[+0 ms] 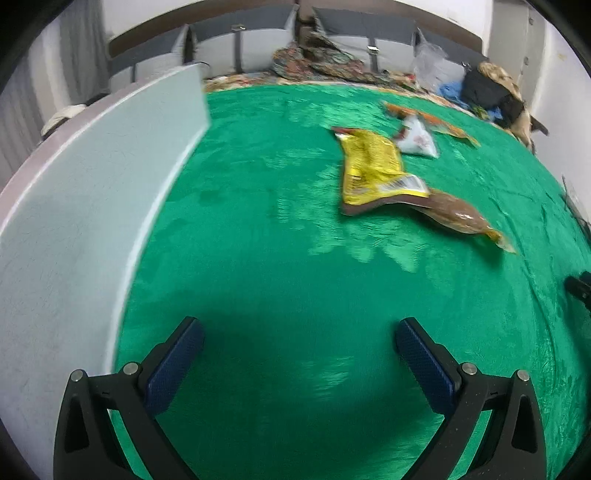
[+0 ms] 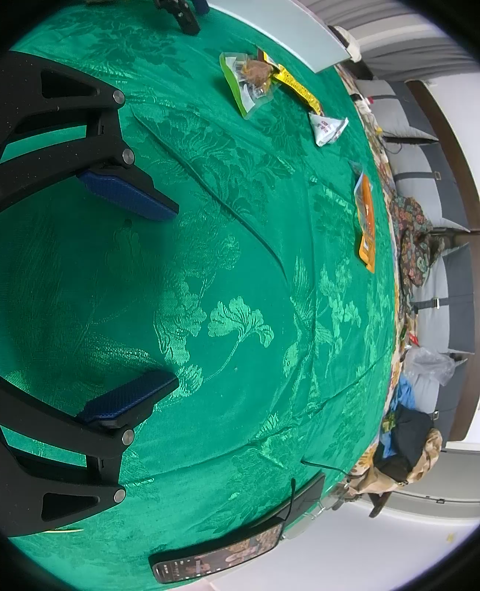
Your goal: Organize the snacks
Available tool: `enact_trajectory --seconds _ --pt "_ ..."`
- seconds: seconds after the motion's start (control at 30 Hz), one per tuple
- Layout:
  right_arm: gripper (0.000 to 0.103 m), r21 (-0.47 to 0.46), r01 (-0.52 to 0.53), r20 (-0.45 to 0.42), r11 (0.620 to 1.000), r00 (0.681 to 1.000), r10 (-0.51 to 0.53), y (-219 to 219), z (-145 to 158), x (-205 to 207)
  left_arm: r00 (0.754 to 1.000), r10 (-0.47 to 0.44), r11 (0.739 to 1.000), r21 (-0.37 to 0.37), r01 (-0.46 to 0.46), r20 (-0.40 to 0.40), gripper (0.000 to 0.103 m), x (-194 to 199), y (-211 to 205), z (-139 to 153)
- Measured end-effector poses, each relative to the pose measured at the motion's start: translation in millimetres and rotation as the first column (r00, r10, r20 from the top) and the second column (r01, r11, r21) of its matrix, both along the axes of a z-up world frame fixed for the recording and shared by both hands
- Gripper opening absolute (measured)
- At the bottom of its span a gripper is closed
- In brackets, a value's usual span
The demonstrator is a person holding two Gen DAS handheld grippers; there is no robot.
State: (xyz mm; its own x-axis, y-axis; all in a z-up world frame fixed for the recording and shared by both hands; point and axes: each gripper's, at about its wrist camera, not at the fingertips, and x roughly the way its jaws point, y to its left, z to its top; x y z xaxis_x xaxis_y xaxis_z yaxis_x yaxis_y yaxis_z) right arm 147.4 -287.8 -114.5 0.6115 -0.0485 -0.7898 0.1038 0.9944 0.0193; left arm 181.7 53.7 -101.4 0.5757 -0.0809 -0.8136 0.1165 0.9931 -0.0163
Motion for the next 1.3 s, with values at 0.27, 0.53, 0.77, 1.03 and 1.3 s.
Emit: enact_trajectory --seconds 0.27,0.53,0.77,1.03,1.3 --pt "0.091 -0.005 -0.029 -0.009 1.0 1.0 0.029 8.4 0.3 -0.5 1.0 0.017 1.0 0.006 -0.017 0.002 0.103 1.3 -0.5 -0.5" --pt "0.089 0.159 -0.456 0.042 0.876 0.889 0.456 103.4 54.9 60.9 1.0 0.019 1.0 0.006 -0.019 0.001 0.103 1.2 0.7 0.3" --pt "0.086 -0.008 -0.676 -0.159 0.737 0.728 0.667 226.0 23.2 113.4 1.0 0.019 1.0 0.005 -0.019 0.001 0.103 1.3 0.8 0.4" --pt "0.044 0.012 -0.605 -0.171 0.796 0.783 0.598 203.0 28.6 105.1 1.0 0.02 1.0 0.006 -0.02 0.0 0.103 1.4 1.0 0.5" --pt "0.045 0.527 -0.312 -0.166 0.791 0.875 0.455 71.7 23.8 68.7 1.0 0.02 1.0 0.005 -0.02 0.0 0.103 1.7 1.0 0.6"
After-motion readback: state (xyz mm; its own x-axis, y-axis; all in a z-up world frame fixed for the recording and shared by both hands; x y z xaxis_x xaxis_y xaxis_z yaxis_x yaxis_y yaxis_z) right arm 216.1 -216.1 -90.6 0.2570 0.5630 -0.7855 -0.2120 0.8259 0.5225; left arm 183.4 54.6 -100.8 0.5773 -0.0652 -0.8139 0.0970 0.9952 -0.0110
